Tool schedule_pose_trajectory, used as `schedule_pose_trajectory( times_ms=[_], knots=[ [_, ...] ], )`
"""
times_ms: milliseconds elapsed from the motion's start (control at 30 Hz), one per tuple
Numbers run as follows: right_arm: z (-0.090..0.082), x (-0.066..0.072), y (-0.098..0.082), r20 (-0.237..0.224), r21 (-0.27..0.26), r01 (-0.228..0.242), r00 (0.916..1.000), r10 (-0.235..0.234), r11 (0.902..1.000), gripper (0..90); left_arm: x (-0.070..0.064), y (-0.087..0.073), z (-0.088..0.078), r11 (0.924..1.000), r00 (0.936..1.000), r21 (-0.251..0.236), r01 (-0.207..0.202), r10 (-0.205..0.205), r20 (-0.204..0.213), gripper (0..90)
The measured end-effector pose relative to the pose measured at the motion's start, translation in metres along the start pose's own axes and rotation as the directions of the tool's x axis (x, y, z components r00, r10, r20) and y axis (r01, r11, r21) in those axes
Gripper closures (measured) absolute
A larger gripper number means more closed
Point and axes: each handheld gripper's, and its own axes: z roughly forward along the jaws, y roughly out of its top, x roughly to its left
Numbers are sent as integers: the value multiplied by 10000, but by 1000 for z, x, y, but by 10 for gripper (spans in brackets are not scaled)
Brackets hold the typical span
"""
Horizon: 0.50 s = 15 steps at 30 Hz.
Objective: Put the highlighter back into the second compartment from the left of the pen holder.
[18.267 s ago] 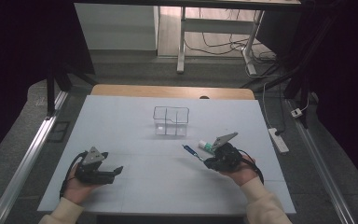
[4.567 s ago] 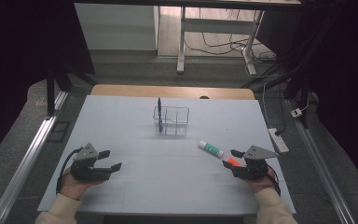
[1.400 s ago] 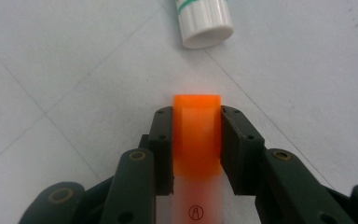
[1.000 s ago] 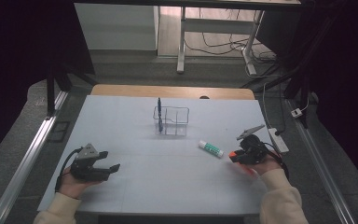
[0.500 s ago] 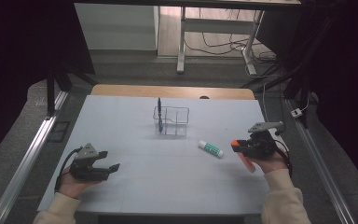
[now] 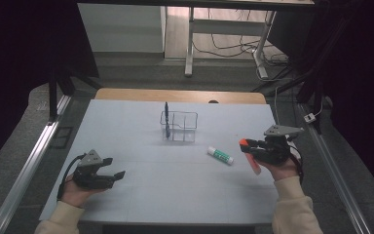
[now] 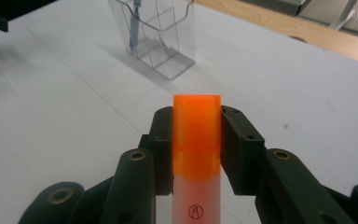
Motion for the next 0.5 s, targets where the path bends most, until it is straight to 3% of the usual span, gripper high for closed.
schedule_pose_trajectory(
  times_ms=[500],
  knots=[
    [5,8,5,-77,-1316,113,9999,-124,9912,671,1,0,0,10000,10000,-32,17,-16,23,255]
  ],
)
